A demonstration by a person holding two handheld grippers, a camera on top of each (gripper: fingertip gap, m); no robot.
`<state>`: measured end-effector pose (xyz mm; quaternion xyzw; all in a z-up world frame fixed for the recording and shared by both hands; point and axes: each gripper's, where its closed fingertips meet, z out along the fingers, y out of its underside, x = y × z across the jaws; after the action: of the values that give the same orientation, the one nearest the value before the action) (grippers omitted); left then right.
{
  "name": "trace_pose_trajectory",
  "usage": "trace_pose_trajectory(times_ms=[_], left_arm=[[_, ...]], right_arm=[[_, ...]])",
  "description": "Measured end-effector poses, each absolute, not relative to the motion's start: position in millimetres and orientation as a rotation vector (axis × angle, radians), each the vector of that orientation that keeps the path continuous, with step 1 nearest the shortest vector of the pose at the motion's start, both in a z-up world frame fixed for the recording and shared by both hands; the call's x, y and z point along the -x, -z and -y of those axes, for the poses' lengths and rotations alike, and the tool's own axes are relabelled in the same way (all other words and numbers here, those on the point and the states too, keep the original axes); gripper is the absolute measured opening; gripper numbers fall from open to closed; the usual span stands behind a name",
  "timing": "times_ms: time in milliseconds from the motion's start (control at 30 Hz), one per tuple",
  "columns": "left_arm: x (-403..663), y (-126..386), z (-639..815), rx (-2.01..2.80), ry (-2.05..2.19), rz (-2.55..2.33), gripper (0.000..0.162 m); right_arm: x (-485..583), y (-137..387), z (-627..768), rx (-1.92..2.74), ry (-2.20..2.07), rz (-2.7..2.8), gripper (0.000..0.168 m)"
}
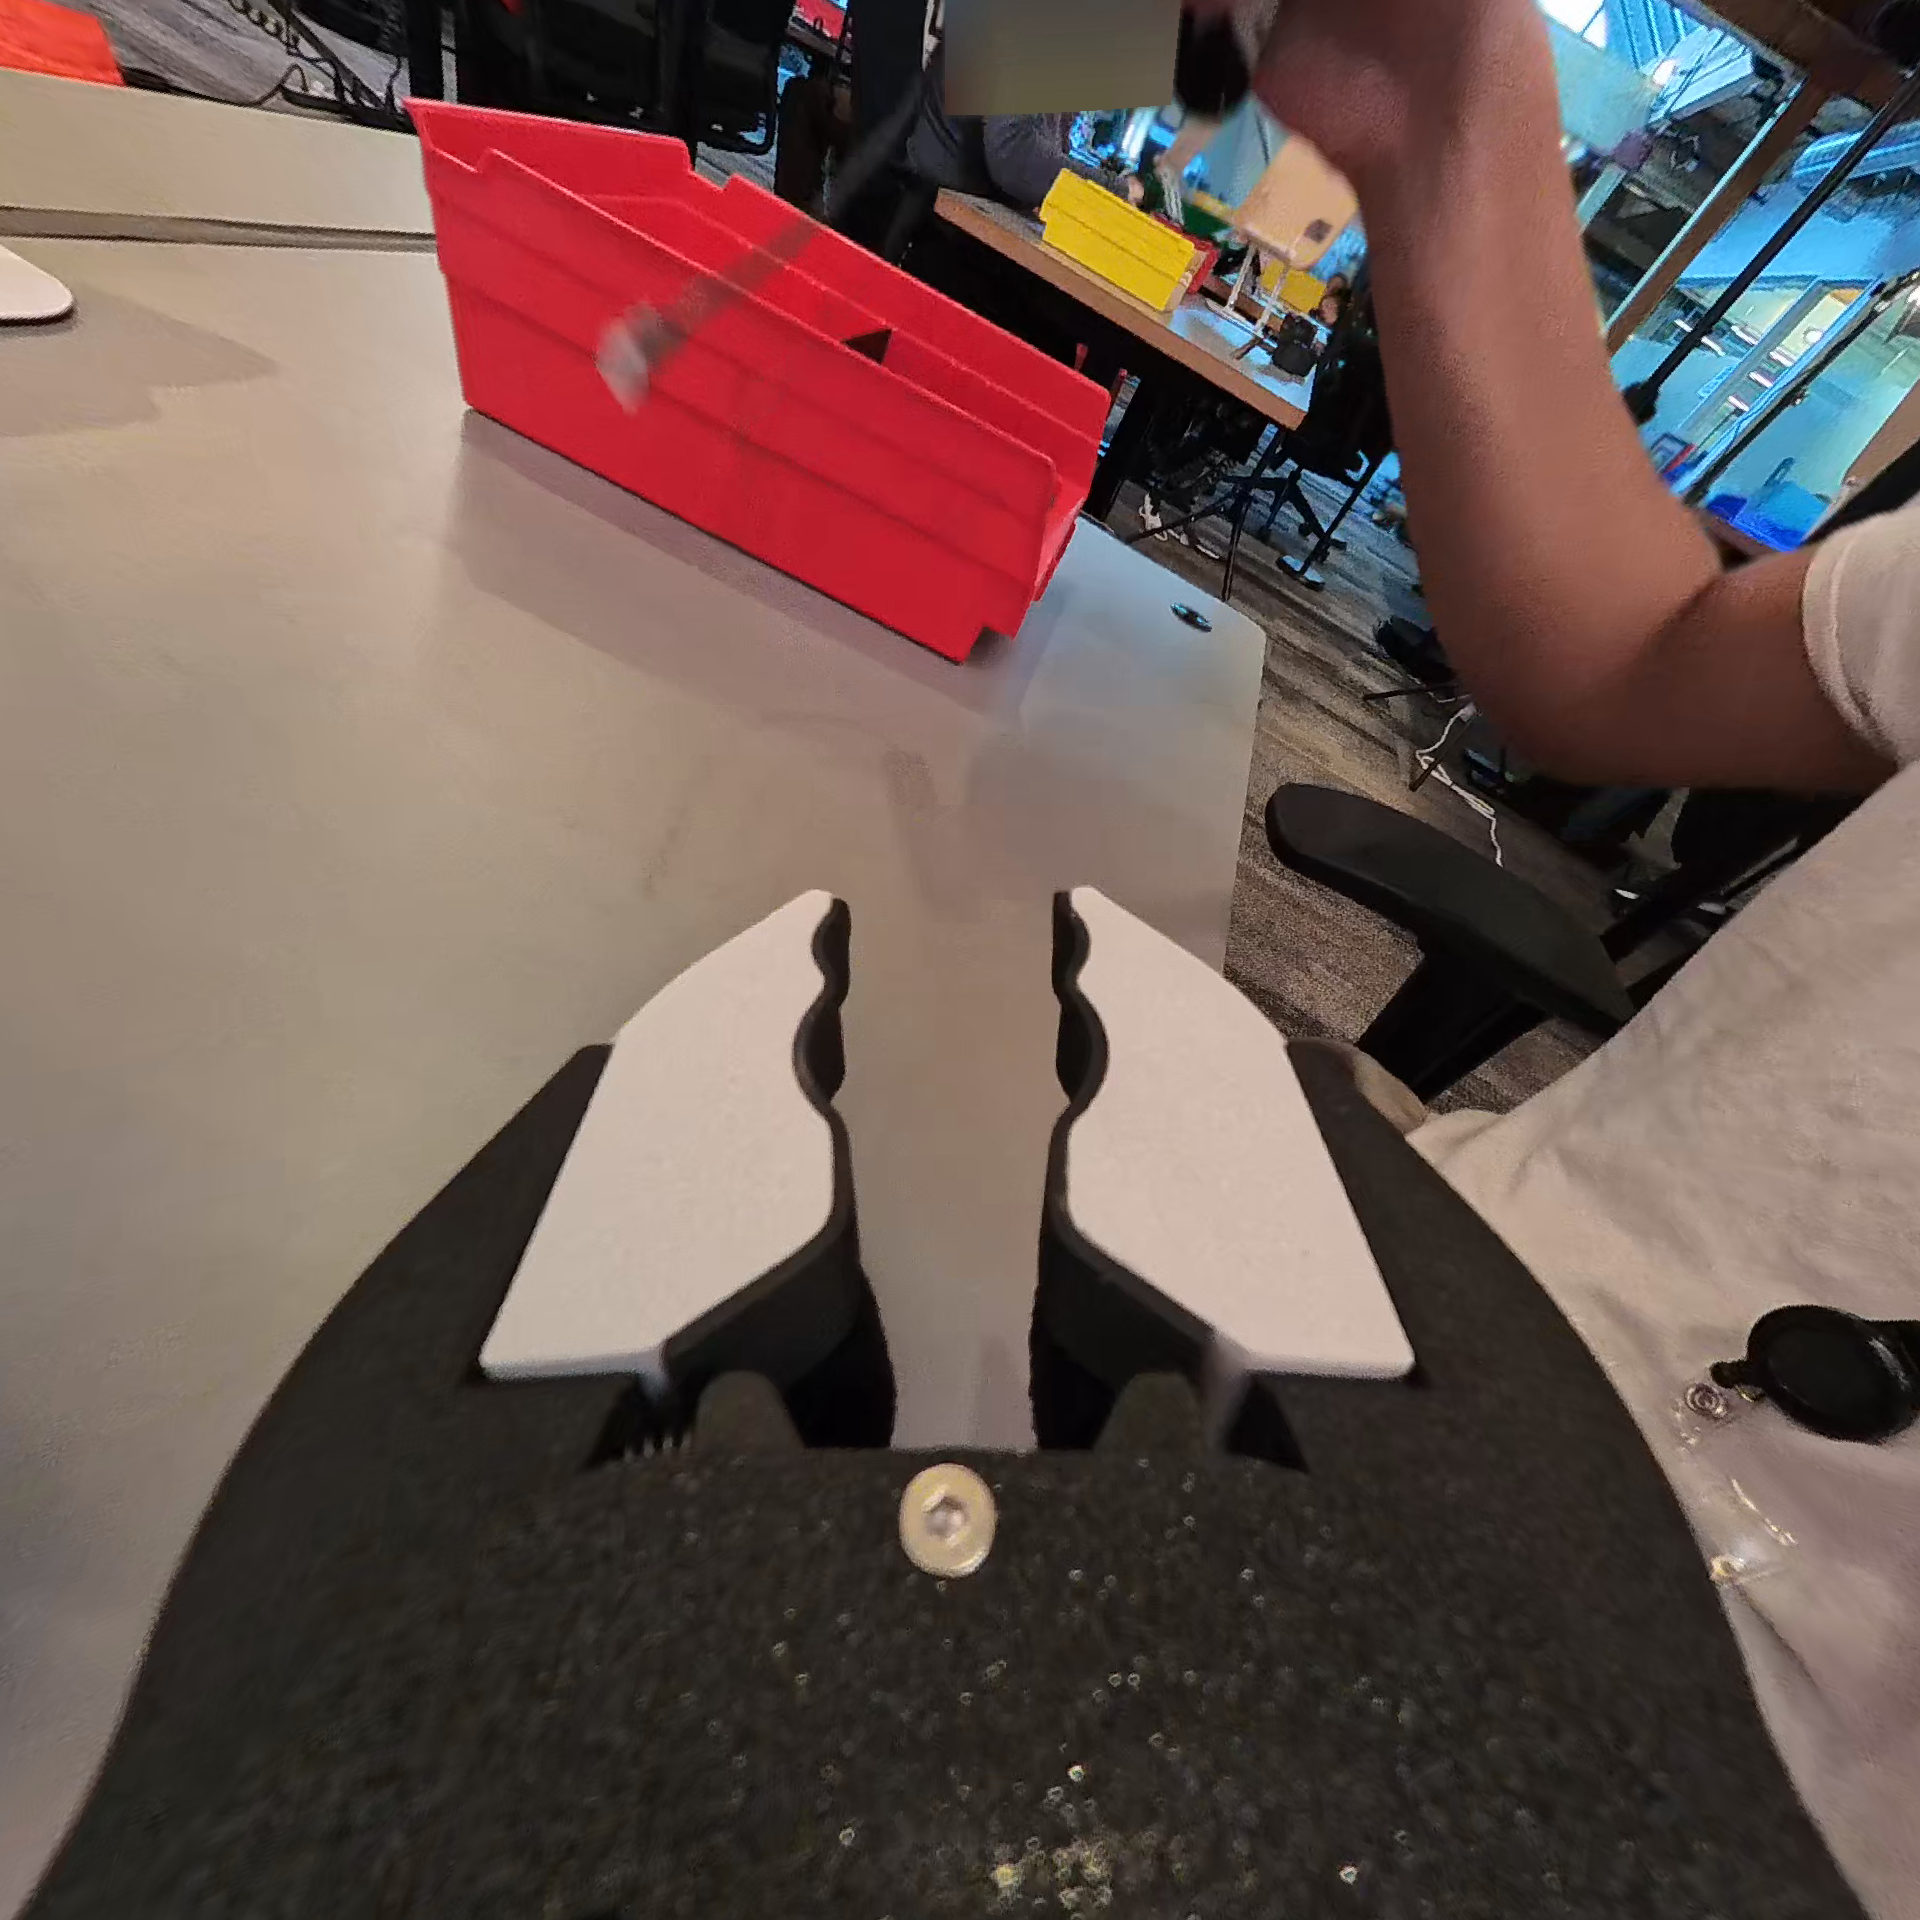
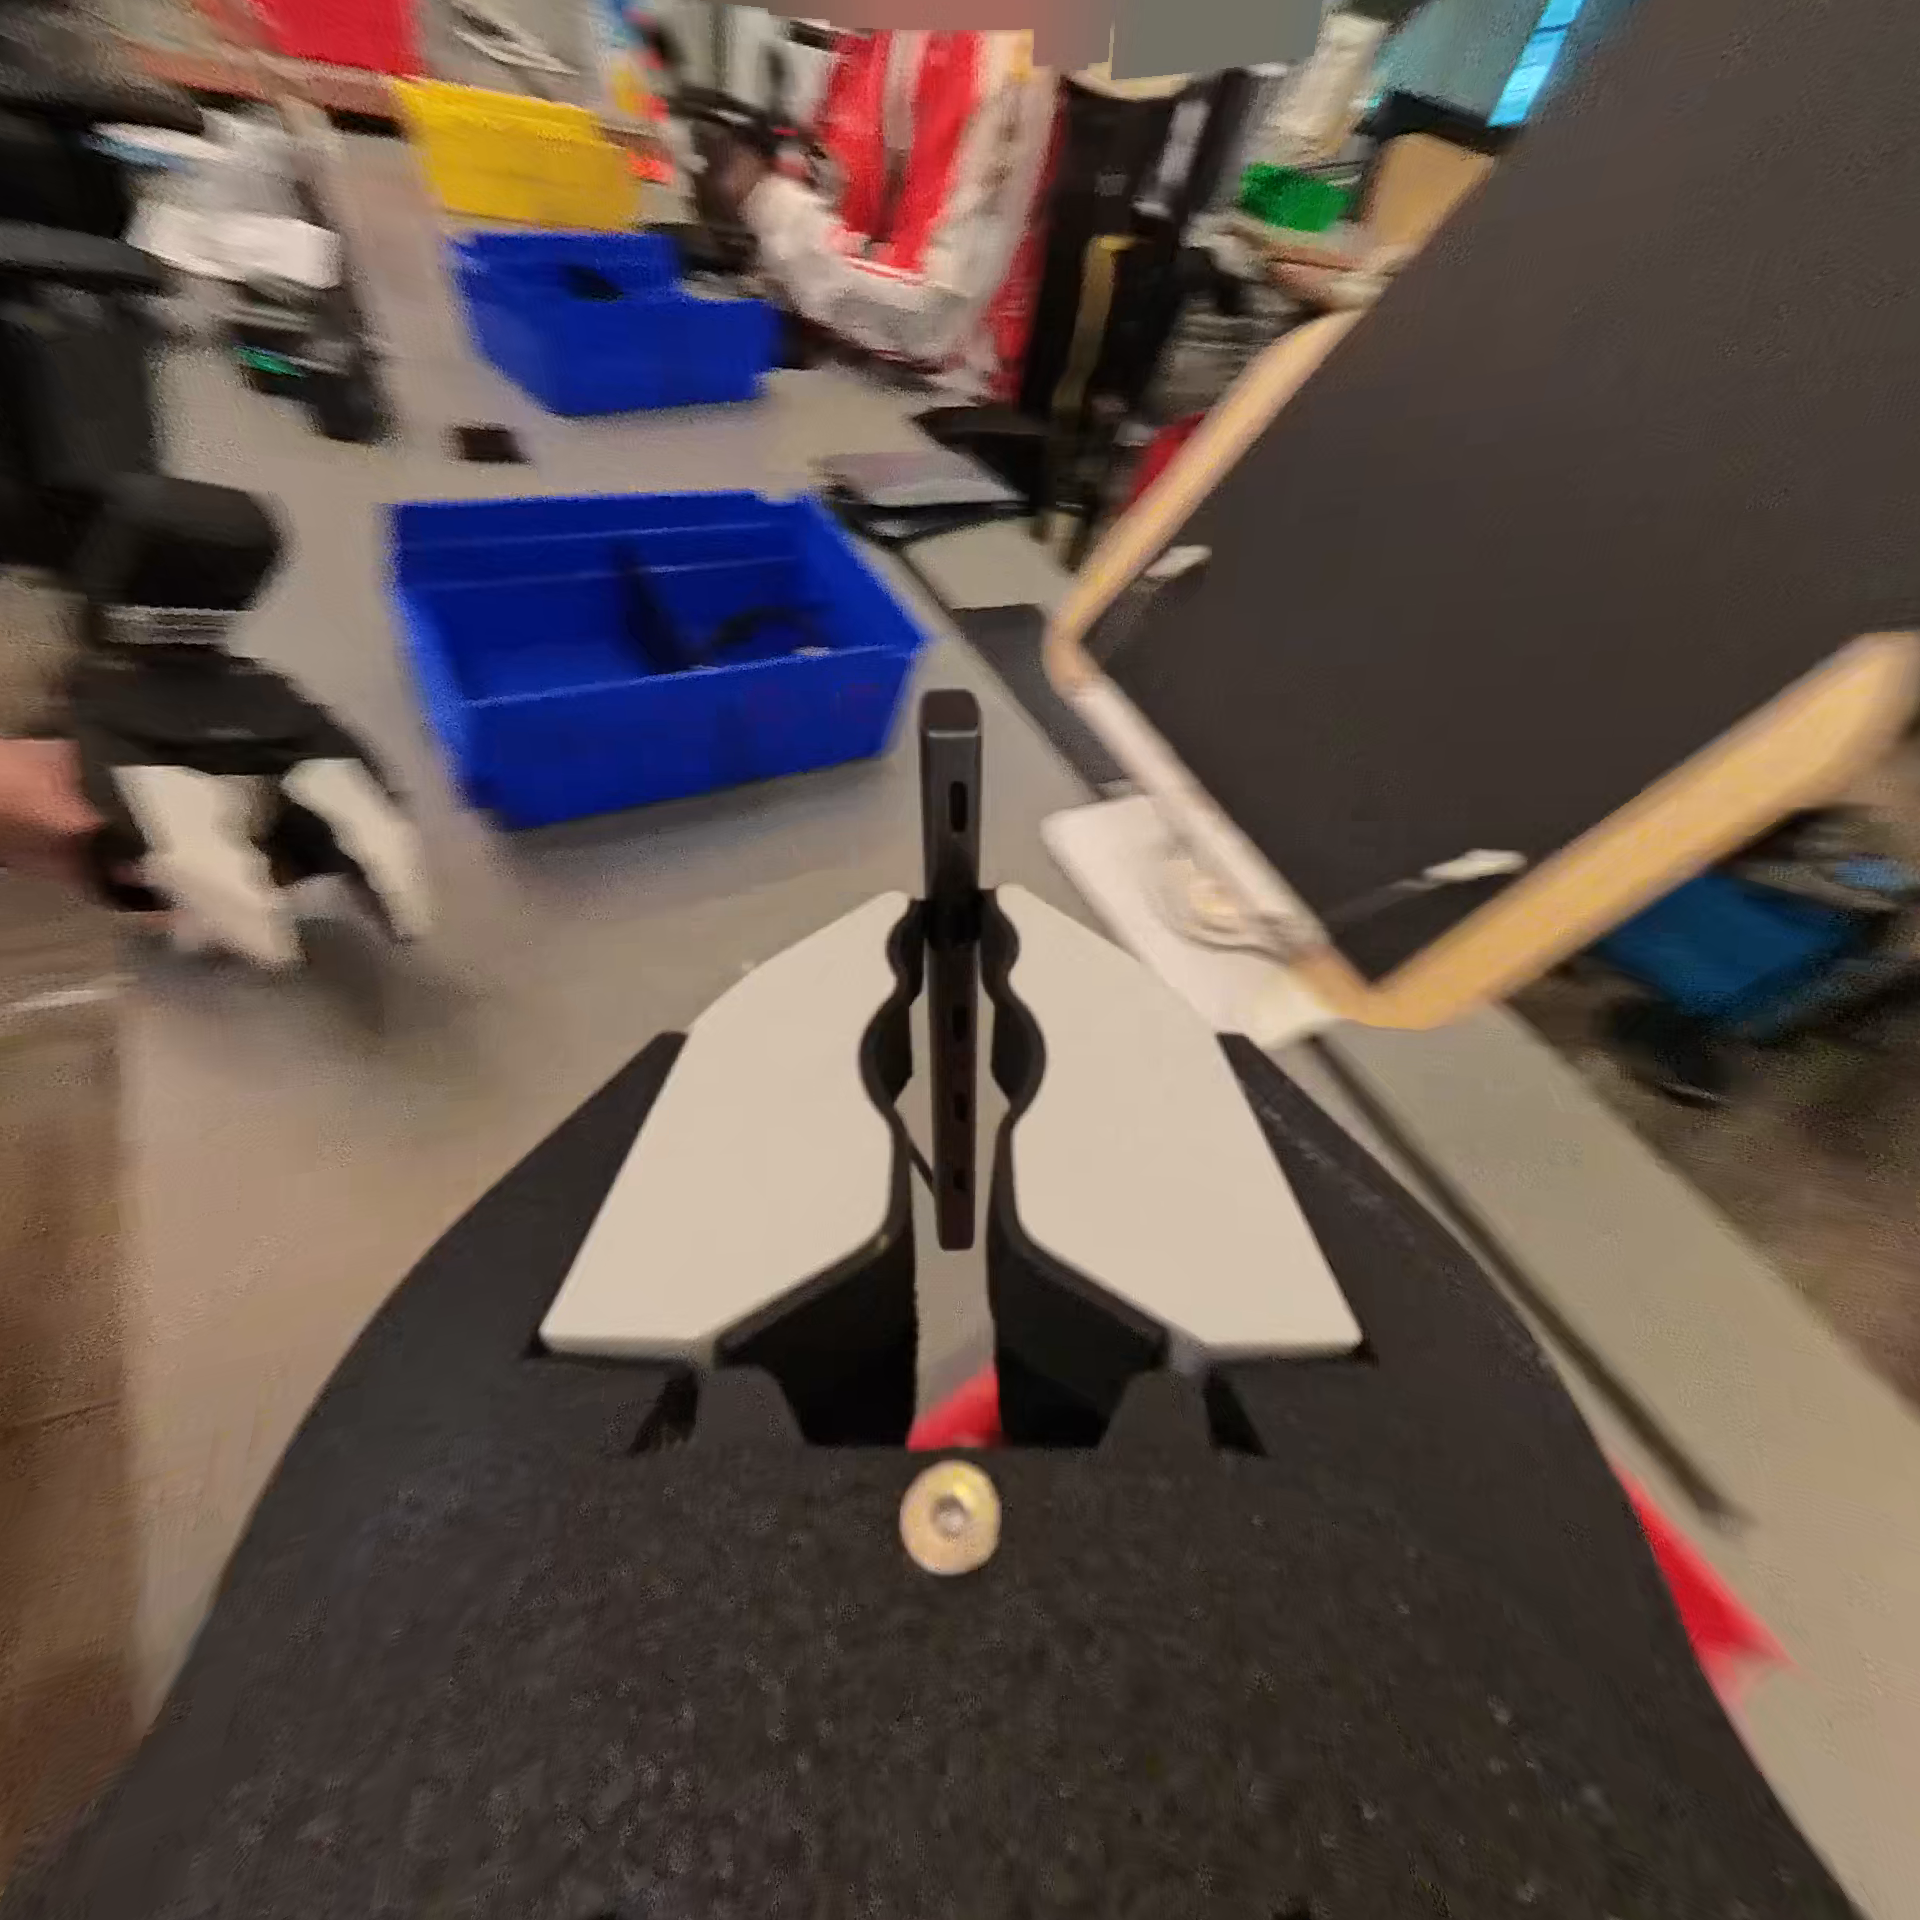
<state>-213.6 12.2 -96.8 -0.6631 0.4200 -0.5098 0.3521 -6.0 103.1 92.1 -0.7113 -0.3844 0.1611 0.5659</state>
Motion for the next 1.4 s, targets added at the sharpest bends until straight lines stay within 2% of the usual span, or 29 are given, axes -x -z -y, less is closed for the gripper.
trace_pose_trajectory(times_ms=[100,200,300,500,633,767,867,967,1033,1133,1233,1333,1400], left_arm=[[209,99,-9,1.720,1.316,-1.112,0.036],[206,100,-7,1.721,1.314,-1.128,0.035],[205,101,-5,1.726,1.325,-1.134,0.035],[205,105,-5,1.743,1.314,-1.145,0.033],[205,111,-3,1.769,1.304,-1.168,0.033],[209,114,-4,1.779,1.247,-1.181,0.033],[214,111,-5,1.769,1.233,-1.176,0.034],[223,94,-4,1.751,1.313,-1.138,0.036],[237,76,-5,1.742,1.350,-1.159,0.031],[274,47,-36,1.728,1.197,-1.196,0.031],[319,37,-107,1.843,0.845,-1.261,0.032],[360,53,-198,1.990,0.397,-1.366,0.038],[371,72,-246,2.089,0.265,-1.432,0.040]], right_arm=[[-51,-127,-127,1.679,-0.114,0.859,0.009],[-103,-115,-157,1.769,0.115,0.851,0.009],[-139,-54,-184,1.962,0.210,0.889,0.009],[-153,89,-211,2.268,0.141,1.050,0.009],[-141,135,-216,2.382,0.068,1.080,0.015],[-138,131,-219,2.436,-0.091,0.852,0.042],[-135,84,-204,2.318,-0.059,0.673,0.047],[-111,28,-158,2.093,-0.010,0.604,0.040],[-70,17,-113,2.041,-0.214,0.572,0.038],[27,23,-35,1.946,-0.830,0.585,0.037],[107,44,24,1.791,-1.330,0.590,0.033],[149,65,47,1.671,-1.578,0.566,0.032],[158,70,52,1.636,-1.639,0.583,0.025]])
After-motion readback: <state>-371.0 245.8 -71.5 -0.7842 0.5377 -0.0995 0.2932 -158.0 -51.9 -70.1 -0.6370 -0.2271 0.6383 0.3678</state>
